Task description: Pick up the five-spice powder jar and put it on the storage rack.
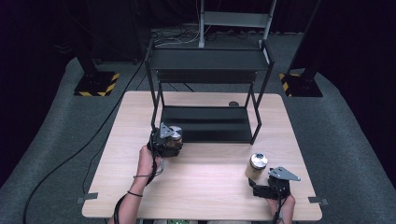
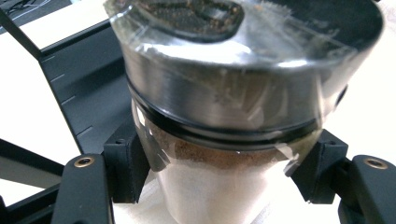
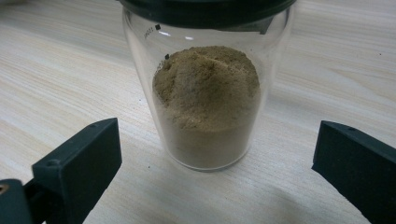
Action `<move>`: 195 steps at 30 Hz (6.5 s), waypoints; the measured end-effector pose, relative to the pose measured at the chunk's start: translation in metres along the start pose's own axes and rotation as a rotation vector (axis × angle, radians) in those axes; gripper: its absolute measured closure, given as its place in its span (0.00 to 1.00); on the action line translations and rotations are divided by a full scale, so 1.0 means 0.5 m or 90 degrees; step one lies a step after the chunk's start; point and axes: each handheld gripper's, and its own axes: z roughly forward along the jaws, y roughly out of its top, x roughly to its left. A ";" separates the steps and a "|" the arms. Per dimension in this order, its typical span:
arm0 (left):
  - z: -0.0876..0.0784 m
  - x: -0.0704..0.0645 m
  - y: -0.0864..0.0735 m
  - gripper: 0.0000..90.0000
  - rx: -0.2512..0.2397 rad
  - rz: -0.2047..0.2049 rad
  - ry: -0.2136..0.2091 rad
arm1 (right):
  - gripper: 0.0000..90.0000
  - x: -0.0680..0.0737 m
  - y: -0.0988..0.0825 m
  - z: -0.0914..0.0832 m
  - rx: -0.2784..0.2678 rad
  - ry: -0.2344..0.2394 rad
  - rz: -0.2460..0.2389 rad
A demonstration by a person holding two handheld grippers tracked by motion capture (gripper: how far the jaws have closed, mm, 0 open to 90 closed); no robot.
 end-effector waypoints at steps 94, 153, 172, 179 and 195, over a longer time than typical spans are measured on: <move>0.091 0.022 0.077 0.35 -0.007 -0.033 -0.007 | 0.00 -0.001 0.001 0.000 0.002 0.002 0.000; 0.162 0.013 -0.011 0.35 -0.105 -0.079 0.029 | 0.00 -0.001 -0.001 -0.001 -0.002 0.002 0.002; 0.180 0.012 -0.024 0.35 -0.121 -0.082 0.025 | 0.00 -0.001 -0.002 -0.001 -0.004 0.001 0.002; 0.187 0.012 -0.021 0.35 -0.123 -0.083 0.024 | 0.00 -0.001 -0.002 -0.001 -0.003 0.001 0.001; 0.199 0.014 -0.008 0.35 -0.119 -0.084 0.023 | 0.00 -0.001 -0.001 0.000 -0.001 0.001 0.000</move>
